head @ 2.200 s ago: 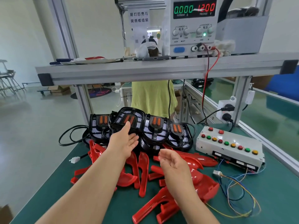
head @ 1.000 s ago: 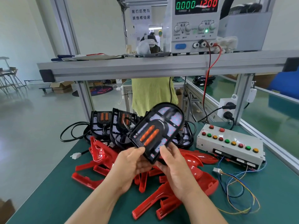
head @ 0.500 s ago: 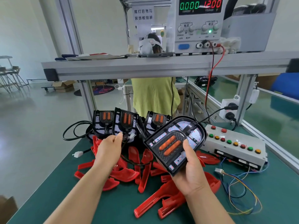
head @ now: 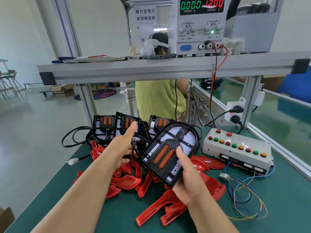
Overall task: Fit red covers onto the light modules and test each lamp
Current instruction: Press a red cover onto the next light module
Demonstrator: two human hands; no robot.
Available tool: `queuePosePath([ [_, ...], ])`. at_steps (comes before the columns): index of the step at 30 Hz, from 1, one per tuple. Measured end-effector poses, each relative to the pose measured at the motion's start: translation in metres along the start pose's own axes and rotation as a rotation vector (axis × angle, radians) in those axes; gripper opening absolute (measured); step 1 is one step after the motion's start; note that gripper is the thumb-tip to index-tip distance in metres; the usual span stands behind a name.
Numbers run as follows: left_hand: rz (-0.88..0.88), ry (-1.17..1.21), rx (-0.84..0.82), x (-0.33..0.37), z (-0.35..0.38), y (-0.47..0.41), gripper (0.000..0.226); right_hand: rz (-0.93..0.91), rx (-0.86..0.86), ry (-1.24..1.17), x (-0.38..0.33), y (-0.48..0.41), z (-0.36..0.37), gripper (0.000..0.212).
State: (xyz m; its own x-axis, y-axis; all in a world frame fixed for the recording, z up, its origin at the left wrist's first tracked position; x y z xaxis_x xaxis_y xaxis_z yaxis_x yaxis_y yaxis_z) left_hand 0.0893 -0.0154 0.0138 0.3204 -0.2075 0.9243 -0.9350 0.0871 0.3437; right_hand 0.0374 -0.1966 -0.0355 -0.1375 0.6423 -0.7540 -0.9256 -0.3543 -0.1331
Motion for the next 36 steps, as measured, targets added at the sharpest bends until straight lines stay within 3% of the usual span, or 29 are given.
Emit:
queuePosePath([
  [4, 0.149, -0.029, 0.105, 0.004, 0.004, 0.001, 0.023, 0.038, -0.043, 0.084, 0.003, 0.002, 0.005, 0.04],
  [10, 0.311, 0.228, 0.182, -0.007, -0.005, 0.015, 0.019, 0.049, -0.082, 0.07, 0.005, 0.004, 0.01, 0.046],
  [13, 0.376, 0.266, 0.07, -0.006, 0.004, 0.027, 0.027, 0.057, -0.12, 0.056, 0.006, 0.005, 0.014, 0.051],
  [18, 0.387, 0.074, -0.153, 0.007, 0.023, 0.041, 0.036, 0.075, -0.203, 0.116, 0.006, 0.008, 0.025, 0.058],
  [21, 0.515, -0.184, -0.055, 0.021, 0.025, 0.05, 0.018, 0.082, -0.205, 0.187, 0.006, 0.01, 0.032, 0.07],
  [24, 0.563, -0.276, -0.03, 0.028, 0.023, 0.059, 0.014, 0.075, -0.199, 0.359, -0.003, 0.015, 0.038, 0.069],
  [31, 0.457, -0.585, -0.346, 0.029, 0.045, 0.079, 0.017, -0.079, 0.069, 0.419, -0.058, 0.033, 0.016, 0.087],
  [36, 0.451, -0.766, -0.483, 0.029, 0.075, 0.092, 0.019, 0.153, -0.113, 0.725, -0.064, 0.057, 0.01, 0.079],
])
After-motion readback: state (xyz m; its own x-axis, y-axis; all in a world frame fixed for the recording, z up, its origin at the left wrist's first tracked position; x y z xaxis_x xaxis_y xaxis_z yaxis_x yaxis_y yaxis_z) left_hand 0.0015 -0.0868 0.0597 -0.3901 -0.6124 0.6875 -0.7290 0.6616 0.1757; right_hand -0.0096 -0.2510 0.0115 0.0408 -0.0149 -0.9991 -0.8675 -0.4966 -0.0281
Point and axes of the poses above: each hand's wrist, its own y-axis away from the middle knuckle, its own z-axis out of the palm, x = y × z, the point moved 6 cm from there along -y, towards the middle knuckle, and after that the axes turned 13 degrees about -x, right-handed, at the moved point
